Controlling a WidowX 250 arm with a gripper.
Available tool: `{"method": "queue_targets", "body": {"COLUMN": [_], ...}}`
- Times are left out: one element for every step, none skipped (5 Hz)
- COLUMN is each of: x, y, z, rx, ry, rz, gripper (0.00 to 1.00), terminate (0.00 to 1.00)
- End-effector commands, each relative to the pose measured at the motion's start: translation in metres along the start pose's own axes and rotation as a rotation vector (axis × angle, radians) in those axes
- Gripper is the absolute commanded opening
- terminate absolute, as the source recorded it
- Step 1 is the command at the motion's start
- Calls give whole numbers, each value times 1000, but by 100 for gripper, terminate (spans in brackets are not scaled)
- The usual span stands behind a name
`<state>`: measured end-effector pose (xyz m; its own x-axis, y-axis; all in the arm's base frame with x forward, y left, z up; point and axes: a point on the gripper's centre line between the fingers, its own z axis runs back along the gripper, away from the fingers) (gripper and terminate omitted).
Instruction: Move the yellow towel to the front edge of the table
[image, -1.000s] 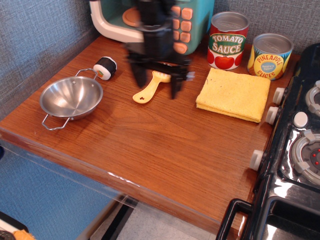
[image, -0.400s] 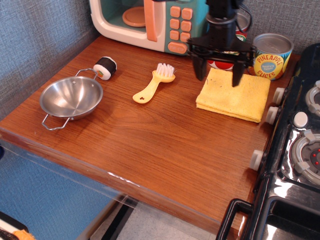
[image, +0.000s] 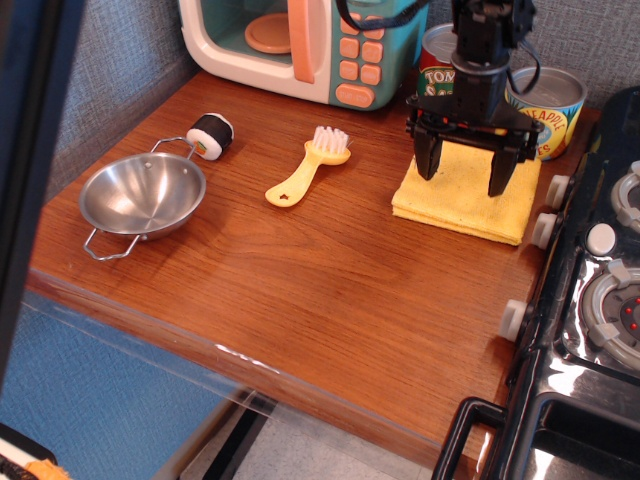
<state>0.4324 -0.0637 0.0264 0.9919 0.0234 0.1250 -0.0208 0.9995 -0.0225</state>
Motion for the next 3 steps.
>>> {"method": "queue_targets", "body": {"x": [8,0,-12], "y": [4,5,8], "z": [-3,-13,-16], "rx": [20,32,44], "ry": [-6,28,51], "rz": [-8,-20,-33], "gripper": [100,100,100], "terminate": [0,0,0]}}
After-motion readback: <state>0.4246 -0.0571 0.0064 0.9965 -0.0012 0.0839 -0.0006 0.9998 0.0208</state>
